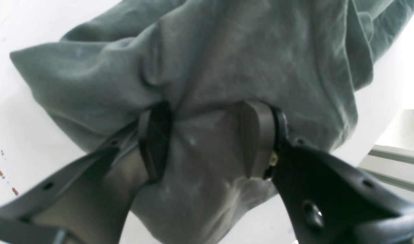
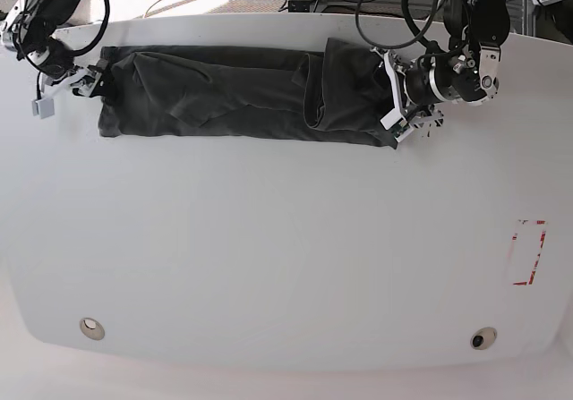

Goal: Fold the T-shirt properly
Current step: 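Release the left gripper and grasp the strip's other end with the right gripper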

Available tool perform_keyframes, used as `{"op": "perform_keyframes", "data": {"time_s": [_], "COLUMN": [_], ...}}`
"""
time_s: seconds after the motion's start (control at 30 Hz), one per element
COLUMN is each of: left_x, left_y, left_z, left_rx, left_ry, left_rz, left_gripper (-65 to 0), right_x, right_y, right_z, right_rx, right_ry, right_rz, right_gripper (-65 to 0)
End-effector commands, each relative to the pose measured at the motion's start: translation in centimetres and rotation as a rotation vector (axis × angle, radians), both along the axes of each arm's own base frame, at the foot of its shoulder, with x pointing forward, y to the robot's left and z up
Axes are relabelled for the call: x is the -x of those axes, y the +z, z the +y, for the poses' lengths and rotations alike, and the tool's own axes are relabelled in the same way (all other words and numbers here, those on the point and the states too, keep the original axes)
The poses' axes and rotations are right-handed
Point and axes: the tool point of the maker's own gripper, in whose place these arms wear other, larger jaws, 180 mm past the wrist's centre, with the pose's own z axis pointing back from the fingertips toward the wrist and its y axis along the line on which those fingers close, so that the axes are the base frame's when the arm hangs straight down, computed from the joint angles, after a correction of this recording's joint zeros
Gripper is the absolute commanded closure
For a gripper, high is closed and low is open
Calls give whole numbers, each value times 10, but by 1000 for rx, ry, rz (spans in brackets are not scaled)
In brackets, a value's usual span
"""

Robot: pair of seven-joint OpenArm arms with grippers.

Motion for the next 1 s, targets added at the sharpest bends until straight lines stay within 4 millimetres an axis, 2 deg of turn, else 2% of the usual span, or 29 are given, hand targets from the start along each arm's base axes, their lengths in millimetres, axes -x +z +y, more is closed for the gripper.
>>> {"op": "perform_keyframes", "data": {"time_s": [0.0, 0.17, 0.23, 0.33, 0.4, 0.47, 0.5, 0.6, 0.83, 0.9, 0.97], "left_x": [-2, -10, -14, -17, -23, -28, -30, -30, -31, -33, -40], "left_y": [-1, 3, 5, 6, 8, 10, 11, 11, 14, 21, 37], "left_z": [7, 17, 21, 23, 28, 30, 30, 30, 18, 16, 9], "left_rx": [-44, -50, -46, -35, -52, -63, -65, -64, -32, -27, 18], "left_ry": [-8, 28, 52, 84, 94, 95, 95, 95, 97, 94, 103], "left_rz": [6, -11, -18, -20, -25, -27, -27, -29, -34, -57, -103], "left_gripper": [-306, -306, -306, -306, -306, -306, -306, -306, -306, -306, -306], "right_x": [4, 2, 0, 1, 1, 0, -1, -1, -6, -10, -12], "right_y": [-6, 0, 1, -1, -1, 0, 1, 3, 36, 45, 53], "right_z": [25, 57, 62, 64, 64, 63, 63, 62, 55, 55, 55], "right_rx": [-4, -1, -2, -8, -7, -4, -1, 10, 135, 164, 188], "right_ry": [53, 112, 119, 117, 117, 118, 120, 124, 168, 179, 188], "right_rz": [33, 1, -5, -3, -1, -4, -6, -10, -77, -100, -117], "right_gripper": [-634, -628, -582, -407, -235, -103, -11, 0, 0, 0, 0]}}
